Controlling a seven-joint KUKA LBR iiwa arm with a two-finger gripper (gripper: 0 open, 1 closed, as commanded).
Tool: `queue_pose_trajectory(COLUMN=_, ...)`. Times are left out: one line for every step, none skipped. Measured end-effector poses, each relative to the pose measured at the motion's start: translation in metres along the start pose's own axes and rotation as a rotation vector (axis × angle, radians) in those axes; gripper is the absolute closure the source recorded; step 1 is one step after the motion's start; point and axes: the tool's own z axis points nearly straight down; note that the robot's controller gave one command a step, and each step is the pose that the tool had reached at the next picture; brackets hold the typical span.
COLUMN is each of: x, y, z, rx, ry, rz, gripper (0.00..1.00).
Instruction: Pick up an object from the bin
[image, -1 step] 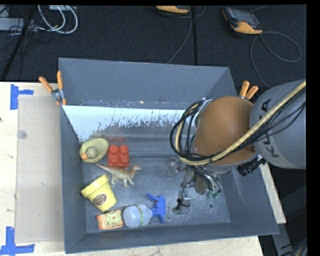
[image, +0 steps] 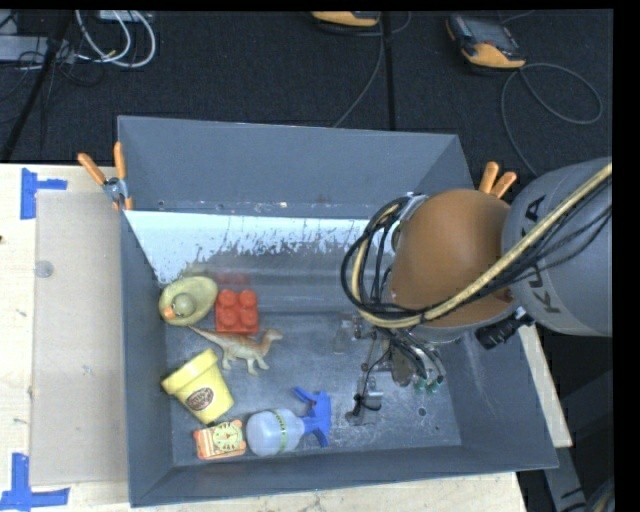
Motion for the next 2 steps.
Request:
queue_pose_trajectory(x=-0.005, y=0.038, z=0.046, rx=0.0, ry=-0.004, rz=-0.032, gripper=0.0)
queue_pose_trajectory(x=-0.011, y=0.058, z=0.121, rx=0.0, ry=0.004, rz=-0.242, gripper=1.0)
